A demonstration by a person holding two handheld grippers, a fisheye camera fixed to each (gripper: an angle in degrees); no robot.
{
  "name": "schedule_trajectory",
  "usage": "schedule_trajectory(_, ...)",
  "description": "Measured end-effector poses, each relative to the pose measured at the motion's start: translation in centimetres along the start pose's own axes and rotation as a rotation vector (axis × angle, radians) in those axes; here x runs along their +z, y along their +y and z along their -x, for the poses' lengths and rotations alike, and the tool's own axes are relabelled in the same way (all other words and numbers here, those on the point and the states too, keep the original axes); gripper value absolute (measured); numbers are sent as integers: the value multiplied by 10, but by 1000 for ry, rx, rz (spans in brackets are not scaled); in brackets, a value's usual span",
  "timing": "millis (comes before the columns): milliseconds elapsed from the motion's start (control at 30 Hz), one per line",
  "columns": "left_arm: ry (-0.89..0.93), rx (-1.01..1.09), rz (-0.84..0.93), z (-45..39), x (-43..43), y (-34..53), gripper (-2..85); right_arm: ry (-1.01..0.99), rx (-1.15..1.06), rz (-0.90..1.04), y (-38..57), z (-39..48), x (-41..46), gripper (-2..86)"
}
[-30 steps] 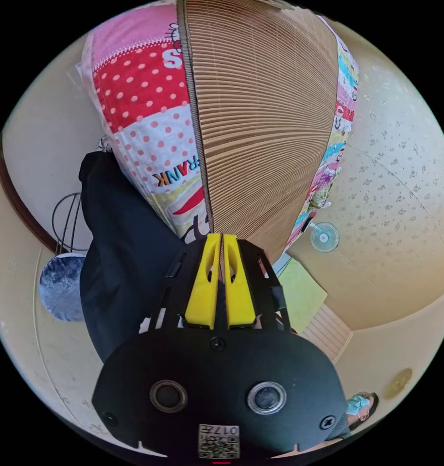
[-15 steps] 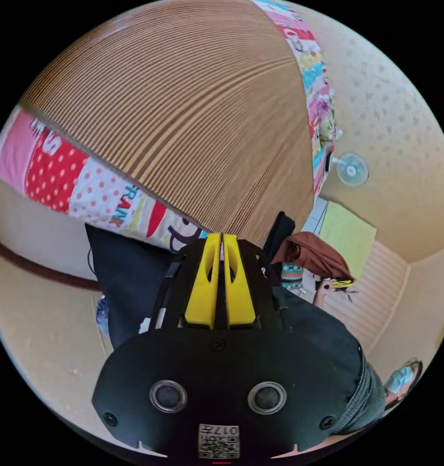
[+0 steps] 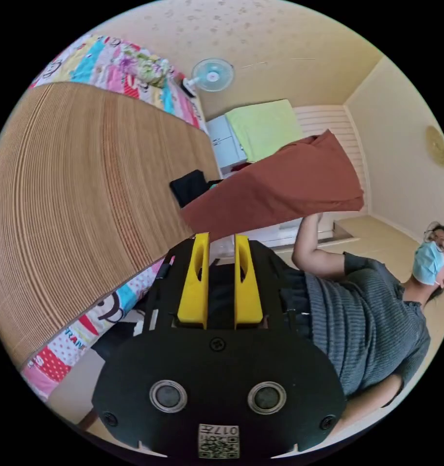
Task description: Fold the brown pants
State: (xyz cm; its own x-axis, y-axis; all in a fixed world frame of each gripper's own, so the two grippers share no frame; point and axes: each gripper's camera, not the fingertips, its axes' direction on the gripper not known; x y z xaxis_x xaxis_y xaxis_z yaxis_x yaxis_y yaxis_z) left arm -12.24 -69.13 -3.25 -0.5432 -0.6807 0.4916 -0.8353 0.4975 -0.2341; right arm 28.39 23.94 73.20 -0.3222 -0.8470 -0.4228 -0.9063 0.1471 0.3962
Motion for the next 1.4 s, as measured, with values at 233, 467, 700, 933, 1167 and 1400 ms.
schedule_trajectory(233,408,156,-185,-50,-38,-4,213,-475,-129,-8,20,-42,170,-4)
schedule_trajectory(467,875,80,-116,-35,-20,-3,258,-942,-109,-155,92,-105,354,-3)
schedule_trajectory(700,912,252,-308,-30,-62,31,36,-1039,90,-2,135,-125,455,-1)
schedule_trajectory(933,789,729,-444,-87,-114,55,18,-779,405,148,179,-136,471,7)
schedule_trajectory(1167,787,1197,-360,-152,-107,84,11,-283,1278,260,272,-175,427,34)
schedule_trajectory(1400,660,1187,-79,-192,-22,59,14,-85,1467,229,281,-209,420,300)
